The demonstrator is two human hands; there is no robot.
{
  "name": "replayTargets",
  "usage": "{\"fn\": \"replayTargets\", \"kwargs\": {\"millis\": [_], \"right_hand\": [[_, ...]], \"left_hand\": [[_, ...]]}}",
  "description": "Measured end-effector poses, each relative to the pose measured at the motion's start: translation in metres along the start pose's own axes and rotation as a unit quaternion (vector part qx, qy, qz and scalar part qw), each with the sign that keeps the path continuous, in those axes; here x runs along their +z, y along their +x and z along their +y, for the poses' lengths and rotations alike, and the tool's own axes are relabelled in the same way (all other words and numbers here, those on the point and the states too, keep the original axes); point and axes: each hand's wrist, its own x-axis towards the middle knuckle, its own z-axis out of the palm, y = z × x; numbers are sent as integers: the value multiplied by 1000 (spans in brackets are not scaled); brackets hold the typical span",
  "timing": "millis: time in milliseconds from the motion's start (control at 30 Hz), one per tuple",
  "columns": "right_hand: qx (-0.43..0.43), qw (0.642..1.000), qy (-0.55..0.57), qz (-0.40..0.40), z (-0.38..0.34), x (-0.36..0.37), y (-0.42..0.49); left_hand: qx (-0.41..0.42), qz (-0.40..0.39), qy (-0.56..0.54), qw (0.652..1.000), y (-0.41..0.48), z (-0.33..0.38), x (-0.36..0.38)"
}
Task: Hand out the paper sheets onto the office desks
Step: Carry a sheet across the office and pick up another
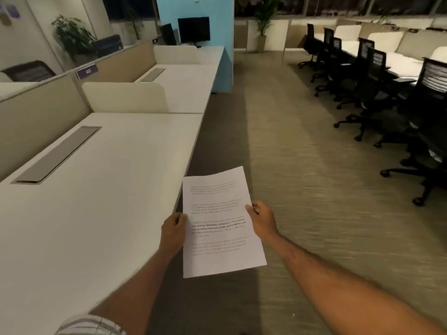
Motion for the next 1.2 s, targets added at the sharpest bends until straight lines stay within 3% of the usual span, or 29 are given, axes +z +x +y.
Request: {"fn": "replayTargets", "kwargs": {"millis": [267,800,1000,1200], "right_hand": [[-23,994,-12,-103,-46,46,160],[-65,958,-85,-265,-115,266,401],[-111,920,-104,-361,-131,355,432],[-157,849,-133,-486,-136,450,447]], "left_hand": [[-43,83,-11,996,106,29,-6],[-146,210,-100,962,322,-41,-86],[-197,308,-124,922,342,-71,-120],[-264,418,-119,861,338,-94,-145]]}}
